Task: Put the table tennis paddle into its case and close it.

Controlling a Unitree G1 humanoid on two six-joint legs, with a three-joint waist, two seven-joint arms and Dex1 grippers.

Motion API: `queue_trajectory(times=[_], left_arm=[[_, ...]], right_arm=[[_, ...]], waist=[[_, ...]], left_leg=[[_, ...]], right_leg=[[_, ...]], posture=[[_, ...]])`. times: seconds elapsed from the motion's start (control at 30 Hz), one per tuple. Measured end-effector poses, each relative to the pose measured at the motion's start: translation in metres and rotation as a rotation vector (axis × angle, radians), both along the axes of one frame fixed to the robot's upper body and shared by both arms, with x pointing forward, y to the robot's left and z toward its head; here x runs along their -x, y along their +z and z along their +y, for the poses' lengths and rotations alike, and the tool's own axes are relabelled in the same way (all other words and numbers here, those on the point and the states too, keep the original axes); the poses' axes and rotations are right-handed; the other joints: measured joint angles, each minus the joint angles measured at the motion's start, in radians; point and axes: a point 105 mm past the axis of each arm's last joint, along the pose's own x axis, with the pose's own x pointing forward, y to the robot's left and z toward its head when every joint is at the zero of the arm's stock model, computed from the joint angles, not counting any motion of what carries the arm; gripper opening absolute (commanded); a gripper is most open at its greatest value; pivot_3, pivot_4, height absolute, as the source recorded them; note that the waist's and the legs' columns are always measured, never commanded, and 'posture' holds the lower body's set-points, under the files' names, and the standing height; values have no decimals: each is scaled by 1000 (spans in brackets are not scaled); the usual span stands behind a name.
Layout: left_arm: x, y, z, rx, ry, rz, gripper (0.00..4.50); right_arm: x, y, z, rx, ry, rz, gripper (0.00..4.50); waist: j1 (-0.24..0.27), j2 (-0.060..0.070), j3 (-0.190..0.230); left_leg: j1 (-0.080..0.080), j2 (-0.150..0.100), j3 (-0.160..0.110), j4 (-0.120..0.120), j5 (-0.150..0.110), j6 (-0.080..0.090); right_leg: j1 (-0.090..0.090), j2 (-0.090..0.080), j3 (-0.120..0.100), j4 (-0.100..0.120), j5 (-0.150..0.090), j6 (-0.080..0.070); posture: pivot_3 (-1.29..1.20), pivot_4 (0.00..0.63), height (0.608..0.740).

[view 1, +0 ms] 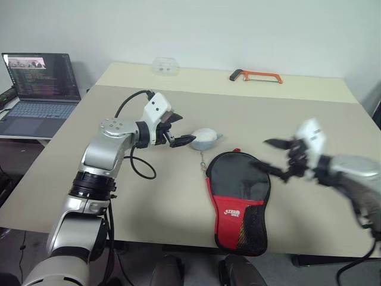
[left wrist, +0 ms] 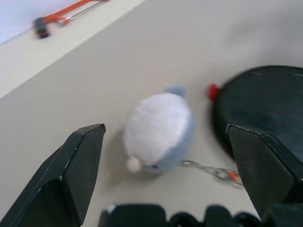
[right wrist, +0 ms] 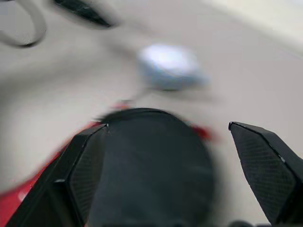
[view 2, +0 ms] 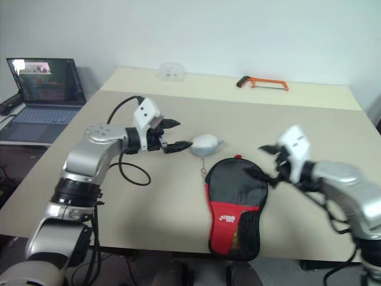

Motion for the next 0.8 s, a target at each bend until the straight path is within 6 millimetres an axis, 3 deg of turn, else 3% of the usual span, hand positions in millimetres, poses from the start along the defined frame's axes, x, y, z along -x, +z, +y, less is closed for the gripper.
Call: queue_trajectory(times=[0.13,0.27,0.37,0.5,0.8], left_arm=[[-2,-10,-12,4,-23,31,4500],[-6,-8,-25,33,-36,40,4500],[-12,-7,-34,45,-24,42,4500],[-18,-21,-42,28,1,85,4500],[-41,-45,-43,-21,141,175,4500]], right_arm=[[-9,-29,28,-10,-36,-33,4463],[-20,-65,25,14,-155,21,4463],[-22,-66,31,-40,-184,39,4463],[-20,-70,33,-40,-178,59,4463],[-15,-71,43,-41,-154,66,4463]], waist=[[4,0,0],[10,0,0],[9,0,0],[2,0,0],[-4,0,0]], left_leg=[[-11,-1,2,3,2,-3],[-11,-2,3,7,1,-1],[-10,-2,2,14,0,-1],[-6,-1,1,15,0,-1],[-6,-1,1,15,0,-1]], right_leg=[[-11,-4,-1,1,0,0],[-11,-5,-1,6,0,0],[-11,-2,-1,14,0,0],[-10,-1,-1,19,0,0],[-10,0,0,20,0,0]], posture=[[0,150,740],[0,150,740],[0,150,740],[0,150,740],[0,150,740]])
